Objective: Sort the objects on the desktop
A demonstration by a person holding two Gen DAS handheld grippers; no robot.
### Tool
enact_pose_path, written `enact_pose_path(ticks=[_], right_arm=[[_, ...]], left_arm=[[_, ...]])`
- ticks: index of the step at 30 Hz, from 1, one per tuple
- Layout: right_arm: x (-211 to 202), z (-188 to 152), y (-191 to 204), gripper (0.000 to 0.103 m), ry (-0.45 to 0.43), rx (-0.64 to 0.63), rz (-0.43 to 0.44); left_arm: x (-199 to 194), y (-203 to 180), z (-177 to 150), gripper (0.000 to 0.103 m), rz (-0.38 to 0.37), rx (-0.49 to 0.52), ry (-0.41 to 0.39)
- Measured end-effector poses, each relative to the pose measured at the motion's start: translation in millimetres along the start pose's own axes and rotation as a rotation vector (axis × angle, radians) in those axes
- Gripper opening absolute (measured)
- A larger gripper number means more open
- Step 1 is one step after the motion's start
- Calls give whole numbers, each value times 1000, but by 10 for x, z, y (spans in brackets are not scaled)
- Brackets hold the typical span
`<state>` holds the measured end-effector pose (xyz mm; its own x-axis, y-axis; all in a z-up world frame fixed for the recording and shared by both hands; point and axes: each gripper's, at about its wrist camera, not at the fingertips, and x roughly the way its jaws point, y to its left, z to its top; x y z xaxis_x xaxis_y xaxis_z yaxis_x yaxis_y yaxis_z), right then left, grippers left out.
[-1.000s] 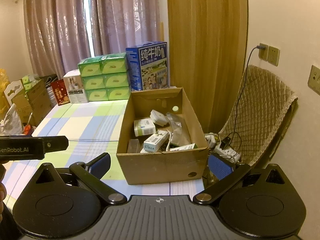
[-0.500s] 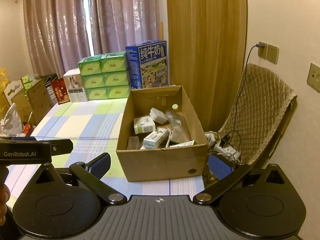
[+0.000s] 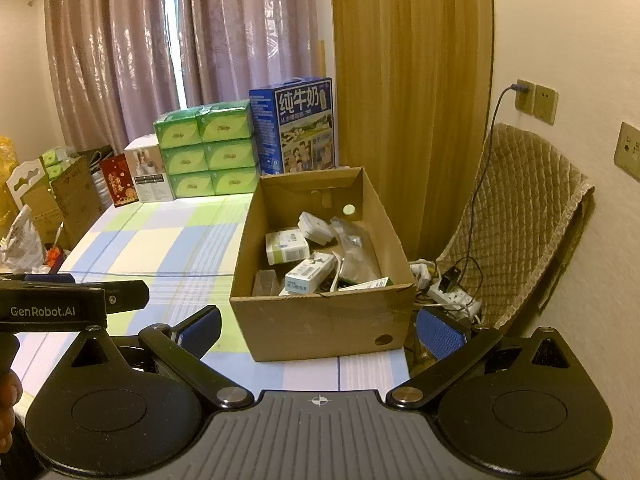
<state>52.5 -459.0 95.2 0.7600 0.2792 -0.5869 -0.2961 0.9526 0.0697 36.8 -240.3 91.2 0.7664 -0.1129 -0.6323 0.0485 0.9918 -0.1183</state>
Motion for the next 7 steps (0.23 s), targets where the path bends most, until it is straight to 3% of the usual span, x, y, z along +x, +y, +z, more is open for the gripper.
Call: enact_pose_path(ticks=[7], right_arm=[[28,-35,4,101,4,0,-1]], left_arm=[[9,-8,-33,102,9,20,-1]])
